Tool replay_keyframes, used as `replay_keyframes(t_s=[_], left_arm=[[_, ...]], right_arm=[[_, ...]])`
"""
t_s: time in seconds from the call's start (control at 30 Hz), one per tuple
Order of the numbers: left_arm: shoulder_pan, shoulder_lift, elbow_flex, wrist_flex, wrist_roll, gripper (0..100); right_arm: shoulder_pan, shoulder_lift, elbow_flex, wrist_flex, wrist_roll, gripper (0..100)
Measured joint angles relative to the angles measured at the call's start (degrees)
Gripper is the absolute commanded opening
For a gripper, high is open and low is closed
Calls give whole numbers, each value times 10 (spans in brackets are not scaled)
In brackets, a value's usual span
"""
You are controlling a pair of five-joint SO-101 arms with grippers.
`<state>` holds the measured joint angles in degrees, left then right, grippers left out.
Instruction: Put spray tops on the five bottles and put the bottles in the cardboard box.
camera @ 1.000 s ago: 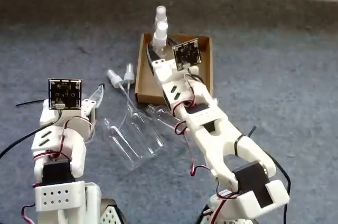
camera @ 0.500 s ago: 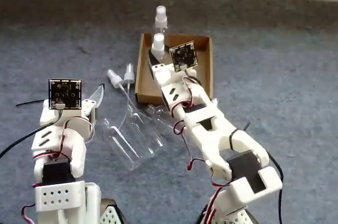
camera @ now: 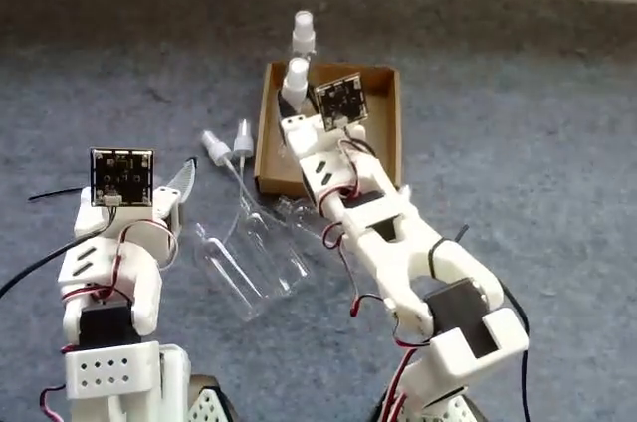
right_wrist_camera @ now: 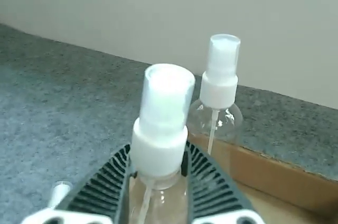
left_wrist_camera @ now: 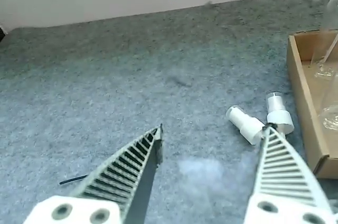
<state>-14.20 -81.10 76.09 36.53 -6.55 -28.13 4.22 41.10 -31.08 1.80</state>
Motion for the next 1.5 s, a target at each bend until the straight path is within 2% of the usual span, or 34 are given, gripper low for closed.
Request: replay_keyframes(t_s=[0.4,0.77,1.5], left_arm=[[0,0,0,0,0,266],[0,1,16,0,0,266],[0,1,18,0,0,266]], right_arm=[[0,0,-30,0,0,5],[0,60,-72,0,0,5],[0,60,-75,0,0,5]])
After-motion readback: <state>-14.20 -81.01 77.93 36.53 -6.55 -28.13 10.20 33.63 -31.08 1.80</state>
